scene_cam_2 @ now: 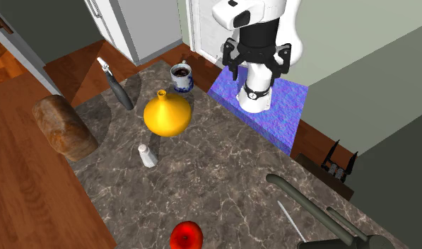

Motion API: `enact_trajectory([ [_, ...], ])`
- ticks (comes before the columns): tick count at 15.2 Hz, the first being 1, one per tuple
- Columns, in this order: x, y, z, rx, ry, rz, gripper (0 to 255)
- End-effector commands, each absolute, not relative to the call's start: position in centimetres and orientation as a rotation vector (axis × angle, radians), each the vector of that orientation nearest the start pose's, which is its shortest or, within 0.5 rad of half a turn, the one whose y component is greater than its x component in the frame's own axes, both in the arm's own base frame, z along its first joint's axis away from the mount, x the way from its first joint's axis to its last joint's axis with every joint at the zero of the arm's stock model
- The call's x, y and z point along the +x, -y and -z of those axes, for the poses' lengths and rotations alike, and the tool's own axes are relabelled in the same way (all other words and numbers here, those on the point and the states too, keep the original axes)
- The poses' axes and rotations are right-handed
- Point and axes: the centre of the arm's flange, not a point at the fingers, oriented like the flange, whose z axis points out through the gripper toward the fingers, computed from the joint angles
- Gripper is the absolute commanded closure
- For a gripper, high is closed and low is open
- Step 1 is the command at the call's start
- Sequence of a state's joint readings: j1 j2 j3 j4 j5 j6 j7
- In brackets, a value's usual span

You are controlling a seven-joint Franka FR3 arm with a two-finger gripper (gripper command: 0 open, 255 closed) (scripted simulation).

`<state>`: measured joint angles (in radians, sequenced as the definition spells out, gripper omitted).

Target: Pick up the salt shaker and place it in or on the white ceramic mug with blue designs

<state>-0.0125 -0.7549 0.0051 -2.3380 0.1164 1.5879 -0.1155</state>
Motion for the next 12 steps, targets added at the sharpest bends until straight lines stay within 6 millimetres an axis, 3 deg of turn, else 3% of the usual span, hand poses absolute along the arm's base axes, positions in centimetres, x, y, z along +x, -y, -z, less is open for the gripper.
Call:
enact_trajectory([
  [1,31.7,-1.0,-59.2,-3.025,0.159,0.018,0],
  [12,39.9,8.9,-52.3,-3.029,0.2,-0.008,0],
])
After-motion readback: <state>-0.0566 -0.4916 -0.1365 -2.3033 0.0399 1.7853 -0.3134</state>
